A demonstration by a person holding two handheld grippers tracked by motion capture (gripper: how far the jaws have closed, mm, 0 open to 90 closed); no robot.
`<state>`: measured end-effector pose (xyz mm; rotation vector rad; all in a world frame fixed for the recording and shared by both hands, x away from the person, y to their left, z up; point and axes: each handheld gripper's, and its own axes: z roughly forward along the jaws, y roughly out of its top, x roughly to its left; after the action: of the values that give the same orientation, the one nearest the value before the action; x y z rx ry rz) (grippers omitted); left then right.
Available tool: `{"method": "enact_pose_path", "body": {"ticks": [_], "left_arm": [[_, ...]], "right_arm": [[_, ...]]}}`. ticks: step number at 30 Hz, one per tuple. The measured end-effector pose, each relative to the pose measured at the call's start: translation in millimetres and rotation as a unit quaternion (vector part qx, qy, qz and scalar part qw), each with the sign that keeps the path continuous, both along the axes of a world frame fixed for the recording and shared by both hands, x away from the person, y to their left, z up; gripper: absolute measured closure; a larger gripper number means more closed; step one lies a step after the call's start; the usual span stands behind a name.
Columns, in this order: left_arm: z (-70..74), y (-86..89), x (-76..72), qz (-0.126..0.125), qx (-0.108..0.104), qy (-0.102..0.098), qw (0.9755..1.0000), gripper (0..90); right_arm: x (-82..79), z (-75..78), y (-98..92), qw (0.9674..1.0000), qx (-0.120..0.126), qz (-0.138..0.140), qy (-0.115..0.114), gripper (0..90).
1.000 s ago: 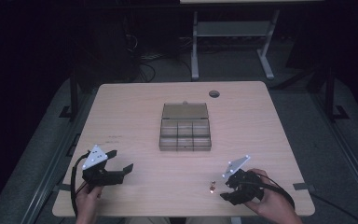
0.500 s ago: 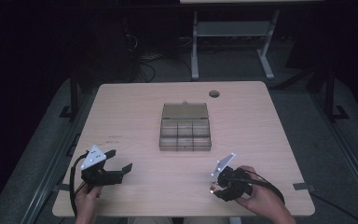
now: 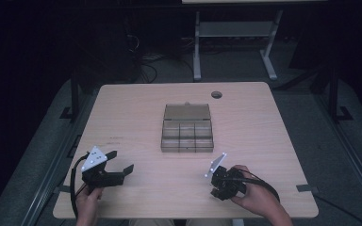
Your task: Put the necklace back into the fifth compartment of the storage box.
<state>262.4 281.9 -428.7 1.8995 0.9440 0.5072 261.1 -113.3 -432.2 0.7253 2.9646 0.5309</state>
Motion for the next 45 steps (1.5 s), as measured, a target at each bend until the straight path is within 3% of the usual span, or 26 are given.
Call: {"method": "enact_pose_path", "body": {"ticks": [19,22,30,36,45], "left_arm": [[0.3,0.1,0.1,0.001,-0.002,0.001,1.0,14.3],[-0.1,-0.4,0.1,0.0,0.0,0.002,1.0,14.3],[-0.3,0.3,0.5,0.001,-0.001,0.002,1.0,14.3],[-0.8,-0.1,0.7,0.005,-0.005,0.003,1.0,14.3],[-0.6,0.1,0.8,0.002,-0.002,0.003,1.0,14.3]], "right_arm": [[9.4,-6.6,11.8,0.9996,-0.026,-0.002,0.013,72.0],[9.9,-5.7,15.0,0.999,-0.045,0.001,0.01,73.7],[14.0,-4.9,21.6,0.9977,-0.065,0.012,0.016,82.0],[15.9,-4.7,20.9,0.9979,-0.058,0.005,0.03,85.1],[18.4,-5.9,15.4,0.9987,-0.04,0.0,0.031,86.2]]}}
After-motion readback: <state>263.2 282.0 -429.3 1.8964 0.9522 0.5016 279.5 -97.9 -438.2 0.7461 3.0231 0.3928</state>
